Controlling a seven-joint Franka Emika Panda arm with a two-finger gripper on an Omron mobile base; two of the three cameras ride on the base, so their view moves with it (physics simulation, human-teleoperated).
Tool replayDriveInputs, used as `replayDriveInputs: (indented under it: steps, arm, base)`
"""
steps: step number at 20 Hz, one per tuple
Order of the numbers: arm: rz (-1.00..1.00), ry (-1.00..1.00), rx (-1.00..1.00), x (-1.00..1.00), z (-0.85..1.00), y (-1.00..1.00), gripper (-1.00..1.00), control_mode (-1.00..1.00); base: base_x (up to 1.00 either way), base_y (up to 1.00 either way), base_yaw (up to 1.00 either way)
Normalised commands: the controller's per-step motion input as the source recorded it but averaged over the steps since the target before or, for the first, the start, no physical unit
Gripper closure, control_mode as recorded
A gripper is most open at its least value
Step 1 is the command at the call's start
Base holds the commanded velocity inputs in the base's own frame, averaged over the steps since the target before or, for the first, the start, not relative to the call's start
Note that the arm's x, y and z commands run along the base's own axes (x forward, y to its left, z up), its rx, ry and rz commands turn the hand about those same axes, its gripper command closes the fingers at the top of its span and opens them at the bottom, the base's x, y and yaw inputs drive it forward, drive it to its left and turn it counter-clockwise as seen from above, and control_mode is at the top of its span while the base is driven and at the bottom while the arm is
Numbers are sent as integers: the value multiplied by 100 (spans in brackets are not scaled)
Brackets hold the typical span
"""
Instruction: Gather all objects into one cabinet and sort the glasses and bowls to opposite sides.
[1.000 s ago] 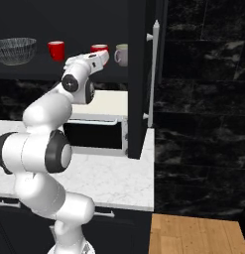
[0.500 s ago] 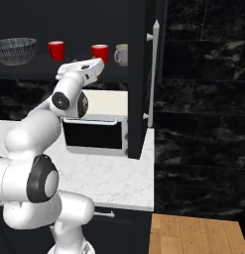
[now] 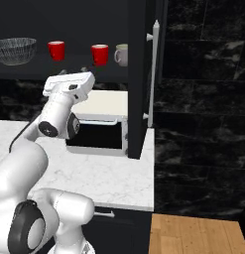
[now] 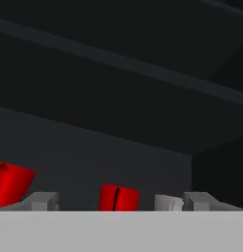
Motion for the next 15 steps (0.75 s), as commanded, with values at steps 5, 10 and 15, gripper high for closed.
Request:
replayDriveInputs:
  steps: [5,10,15]
  arm:
    - [0,-14,0,-100,0,-4,-100,-100]
    - [0,-17,0,-100,0,-7,-100,-100]
    - [0,-20,1,-100,0,-11,-100,-100]
  base:
    - [0,0,0]
    - [0,0,0]
    - [0,0,0]
